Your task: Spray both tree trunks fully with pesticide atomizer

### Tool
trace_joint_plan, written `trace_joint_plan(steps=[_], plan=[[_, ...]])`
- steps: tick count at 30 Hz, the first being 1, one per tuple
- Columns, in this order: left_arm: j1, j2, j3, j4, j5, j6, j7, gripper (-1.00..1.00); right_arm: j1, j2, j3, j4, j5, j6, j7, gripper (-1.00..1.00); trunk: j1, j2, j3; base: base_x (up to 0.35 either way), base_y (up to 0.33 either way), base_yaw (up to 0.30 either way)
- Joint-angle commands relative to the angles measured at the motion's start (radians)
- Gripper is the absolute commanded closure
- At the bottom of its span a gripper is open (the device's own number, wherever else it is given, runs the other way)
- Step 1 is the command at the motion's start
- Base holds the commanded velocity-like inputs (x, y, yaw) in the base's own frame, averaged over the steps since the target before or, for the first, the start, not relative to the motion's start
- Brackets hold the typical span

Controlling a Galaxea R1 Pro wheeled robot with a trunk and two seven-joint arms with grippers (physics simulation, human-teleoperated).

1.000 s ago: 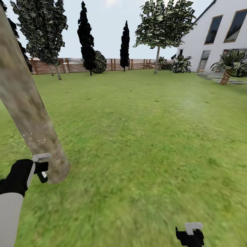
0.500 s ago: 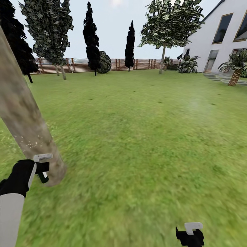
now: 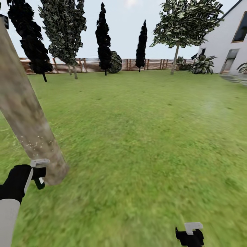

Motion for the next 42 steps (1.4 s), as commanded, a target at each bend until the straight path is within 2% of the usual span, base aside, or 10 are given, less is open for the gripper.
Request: trace_joint_plan(steps=[1,13,14,17,20,23,26,27,42], plan=[[-0.001,-0.005,0.003,-0.002,-0.015,0.003,-0.013,1.0,-0.001,0.0,-0.006,0.002,0.011,-0.004,-0.004,-1.0,0.0,0.0,-0.001,0.177,-0.227,0.277],[-0.016,-0.007,0.008,-0.02,-0.014,0.011,-0.018,1.0,-0.001,0.0,-0.006,0.002,0.011,-0.004,-0.004,-1.0,0.0,0.0,-0.001,0.138,-0.097,0.277],[-0.031,-0.009,0.005,-0.027,-0.013,0.015,-0.017,1.0,-0.001,0.0,-0.006,0.002,0.011,-0.004,-0.004,-1.0,0.0,0.0,-0.001,0.001,0.0,0.277],[-0.175,-0.008,0.001,-0.04,-0.016,0.027,-0.016,1.0,-0.001,0.0,-0.006,0.002,0.011,-0.004,-0.005,-1.0,0.0,0.0,-0.001,0.0,0.0,0.277],[-0.219,-0.008,0.0,-0.041,-0.02,0.031,-0.016,1.0,-0.001,0.0,-0.006,0.002,0.011,-0.004,-0.006,-1.0,0.0,0.0,-0.001,0.0,0.0,0.277],[-0.216,-0.011,-0.01,-0.047,-0.02,0.03,-0.016,1.0,-0.001,0.0,-0.006,0.002,0.01,-0.004,-0.005,-1.0,0.0,0.0,-0.001,0.0,0.0,0.27],[-0.212,-0.012,-0.054,-0.062,-0.02,0.031,-0.016,1.0,-0.001,-0.002,-0.006,0.002,0.009,-0.004,-0.005,-1.0,0.0,0.0,-0.001,0.069,-0.059,0.08],[-0.212,-0.012,-0.059,-0.063,-0.02,0.031,-0.016,1.0,-0.001,-0.003,-0.006,0.001,0.009,-0.004,-0.006,-1.0,0.0,0.0,-0.001,0.184,-0.175,0.01],[-0.21,-0.012,-0.059,-0.063,-0.015,0.031,-0.016,1.0,-0.001,-0.005,-0.006,0.0,0.009,-0.004,-0.006,-1.0,0.0,0.0,-0.001,0.05,-0.26,0.001]])
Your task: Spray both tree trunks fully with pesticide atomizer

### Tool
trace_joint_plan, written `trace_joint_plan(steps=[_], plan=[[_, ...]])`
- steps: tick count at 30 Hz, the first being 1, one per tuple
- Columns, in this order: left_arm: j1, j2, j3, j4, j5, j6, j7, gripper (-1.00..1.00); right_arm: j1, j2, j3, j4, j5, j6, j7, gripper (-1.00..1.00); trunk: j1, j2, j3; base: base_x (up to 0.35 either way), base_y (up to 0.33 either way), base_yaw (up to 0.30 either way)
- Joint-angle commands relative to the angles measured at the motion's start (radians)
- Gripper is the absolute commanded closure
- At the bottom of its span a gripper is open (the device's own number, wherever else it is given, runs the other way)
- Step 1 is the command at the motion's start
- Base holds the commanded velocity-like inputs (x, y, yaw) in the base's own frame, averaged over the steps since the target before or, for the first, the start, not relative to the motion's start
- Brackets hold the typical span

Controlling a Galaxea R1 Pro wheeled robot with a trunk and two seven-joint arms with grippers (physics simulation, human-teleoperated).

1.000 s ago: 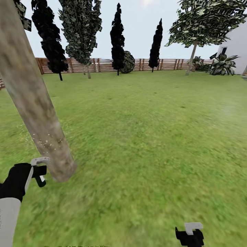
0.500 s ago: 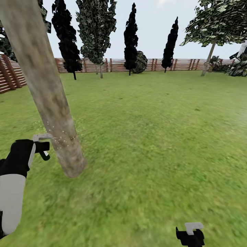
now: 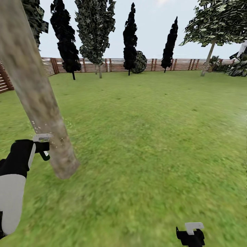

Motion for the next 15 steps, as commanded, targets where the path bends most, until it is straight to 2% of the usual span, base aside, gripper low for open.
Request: trace_joint_plan(steps=[1,8,11,15], plan=[[-0.001,0.0,0.003,-0.001,-0.011,0.004,-0.01,1.0,-0.001,0.0,-0.006,0.002,0.011,-0.004,-0.004,-1.0,0.0,0.0,-0.001,0.139,-0.265,0.0],[0.003,0.001,0.005,0.007,-0.01,0.002,-0.008,1.0,-0.001,0.002,-0.006,0.003,0.011,-0.004,-0.004,-1.0,0.0,0.0,-0.001,0.167,-0.251,0.015],[0.005,0.001,0.006,0.015,-0.009,0.0,-0.008,1.0,-0.001,0.003,-0.006,0.004,0.011,-0.004,-0.004,-1.0,0.0,0.0,-0.001,0.179,-0.241,0.237],[0.043,0.004,0.009,0.017,-0.013,-0.002,-0.008,1.0,-0.001,0.003,-0.006,0.004,0.011,-0.004,-0.004,-1.0,0.0,0.0,-0.001,0.182,-0.239,0.274]])
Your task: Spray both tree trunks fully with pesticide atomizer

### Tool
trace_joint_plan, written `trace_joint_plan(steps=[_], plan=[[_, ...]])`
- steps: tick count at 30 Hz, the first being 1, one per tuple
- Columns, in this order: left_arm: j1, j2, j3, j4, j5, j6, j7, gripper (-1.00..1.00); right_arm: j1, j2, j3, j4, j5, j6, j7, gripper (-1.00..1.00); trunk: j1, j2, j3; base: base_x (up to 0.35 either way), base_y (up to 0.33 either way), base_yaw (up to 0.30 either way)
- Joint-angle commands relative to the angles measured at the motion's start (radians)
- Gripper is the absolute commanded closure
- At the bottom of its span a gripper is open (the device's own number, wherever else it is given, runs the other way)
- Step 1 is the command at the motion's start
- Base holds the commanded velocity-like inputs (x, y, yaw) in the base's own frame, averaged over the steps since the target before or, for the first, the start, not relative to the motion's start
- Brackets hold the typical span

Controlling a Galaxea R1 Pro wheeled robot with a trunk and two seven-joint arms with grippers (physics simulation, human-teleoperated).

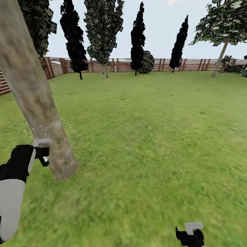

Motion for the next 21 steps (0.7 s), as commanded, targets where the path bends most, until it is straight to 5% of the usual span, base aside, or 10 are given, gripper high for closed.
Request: trace_joint_plan(steps=[1,21], plan=[[0.002,0.0,0.003,-0.001,-0.01,0.004,-0.01,1.0,-0.001,0.0,-0.007,0.002,0.011,-0.004,-0.004,-1.0,0.0,0.0,-0.001,0.197,-0.23,0.276],[0.006,-0.002,0.003,-0.001,-0.008,0.004,-0.003,1.0,-0.001,0.001,-0.007,0.002,0.011,-0.004,-0.003,-1.0,0.0,0.0,-0.001,0.201,-0.211,0.021]])
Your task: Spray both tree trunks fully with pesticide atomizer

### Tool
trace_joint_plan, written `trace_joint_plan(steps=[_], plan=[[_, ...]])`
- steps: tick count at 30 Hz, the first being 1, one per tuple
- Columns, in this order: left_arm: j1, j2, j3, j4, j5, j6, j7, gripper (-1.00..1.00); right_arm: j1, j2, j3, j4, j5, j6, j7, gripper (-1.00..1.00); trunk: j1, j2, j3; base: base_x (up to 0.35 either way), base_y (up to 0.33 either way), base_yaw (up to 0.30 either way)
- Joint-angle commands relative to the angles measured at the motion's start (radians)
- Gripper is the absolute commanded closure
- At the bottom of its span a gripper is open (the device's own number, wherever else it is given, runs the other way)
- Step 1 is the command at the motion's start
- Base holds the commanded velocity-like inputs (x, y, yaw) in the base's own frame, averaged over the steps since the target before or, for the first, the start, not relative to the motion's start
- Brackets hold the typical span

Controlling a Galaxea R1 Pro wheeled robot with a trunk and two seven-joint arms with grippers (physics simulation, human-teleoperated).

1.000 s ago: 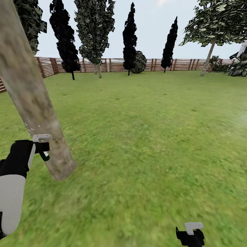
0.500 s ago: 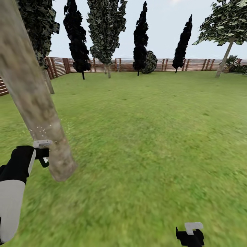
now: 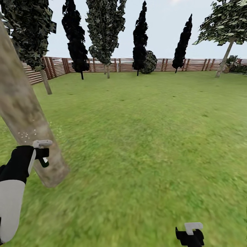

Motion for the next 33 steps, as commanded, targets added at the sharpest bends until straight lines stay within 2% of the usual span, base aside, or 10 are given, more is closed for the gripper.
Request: trace_joint_plan(steps=[1,23,33], plan=[[-0.001,0.0,0.002,-0.001,-0.011,0.004,-0.01,1.0,-0.001,0.0,-0.007,0.002,0.011,-0.004,-0.004,-1.0,0.0,0.0,-0.001,0.155,-0.238,0.013],[-0.001,0.0,0.004,-0.003,-0.011,0.005,-0.01,1.0,-0.001,0.0,-0.007,0.002,0.012,-0.004,-0.004,-1.0,0.0,0.0,-0.001,0.169,-0.233,0.252],[-0.001,-0.001,0.004,-0.003,-0.01,0.005,-0.009,1.0,-0.001,0.0,-0.007,0.002,0.011,-0.004,-0.004,-1.0,0.0,0.0,-0.001,0.278,-0.175,0.011]])
